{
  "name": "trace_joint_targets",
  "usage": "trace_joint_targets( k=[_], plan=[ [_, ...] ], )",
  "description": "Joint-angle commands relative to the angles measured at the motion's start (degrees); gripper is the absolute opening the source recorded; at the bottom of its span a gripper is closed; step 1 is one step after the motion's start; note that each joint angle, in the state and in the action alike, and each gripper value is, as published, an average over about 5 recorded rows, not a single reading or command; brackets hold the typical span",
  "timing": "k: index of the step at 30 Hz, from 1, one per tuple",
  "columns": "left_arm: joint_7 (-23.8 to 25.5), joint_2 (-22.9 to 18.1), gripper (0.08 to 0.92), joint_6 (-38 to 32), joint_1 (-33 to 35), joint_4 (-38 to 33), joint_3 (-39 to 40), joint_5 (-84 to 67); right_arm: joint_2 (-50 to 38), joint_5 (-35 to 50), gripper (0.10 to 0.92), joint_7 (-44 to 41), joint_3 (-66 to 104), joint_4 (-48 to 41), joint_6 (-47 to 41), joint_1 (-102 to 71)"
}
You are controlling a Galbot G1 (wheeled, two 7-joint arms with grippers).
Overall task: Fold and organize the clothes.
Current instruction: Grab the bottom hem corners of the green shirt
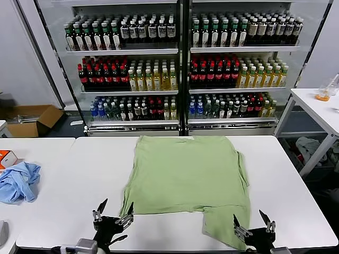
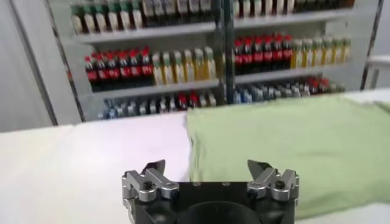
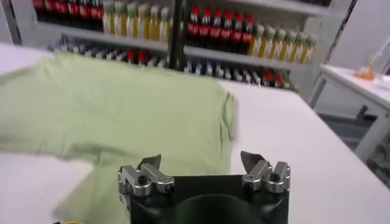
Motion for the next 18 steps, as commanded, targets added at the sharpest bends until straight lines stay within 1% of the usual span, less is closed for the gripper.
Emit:
trace_joint_targets(
  k=[1, 7, 11, 14, 18],
  plan=[
    [-0.25, 1.32, 0.823, 6.46, -8.16, 10.58, 3.05, 1.22, 0.13, -0.61, 0.823, 0.45, -0.93, -1.03, -2.35, -1.71],
    [-0.42, 1.80, 0.823, 6.49, -9.19, 12.02, 3.36, 1.05, 0.66, 0.40, 0.823, 0.77, -2.11, -1.91, -2.76, -1.39],
    [-0.37, 2.07, 0.822, 6.46, -9.23, 11.79, 3.47, 0.20, 0.90, 2.22, 0.815, 0.76, -2.66, -2.25, -3.09, -1.01],
    [-0.35, 2.08, 0.785, 6.44, -8.97, 11.27, 3.57, -0.79, 1.14, 3.67, 0.764, 0.47, -3.21, -2.36, -3.28, -0.68],
    [-0.22, 2.03, 0.672, 6.33, -8.28, 10.68, 3.90, -1.63, 1.30, 5.19, 0.654, -0.05, -3.47, -2.56, -3.44, -0.30]
  ],
)
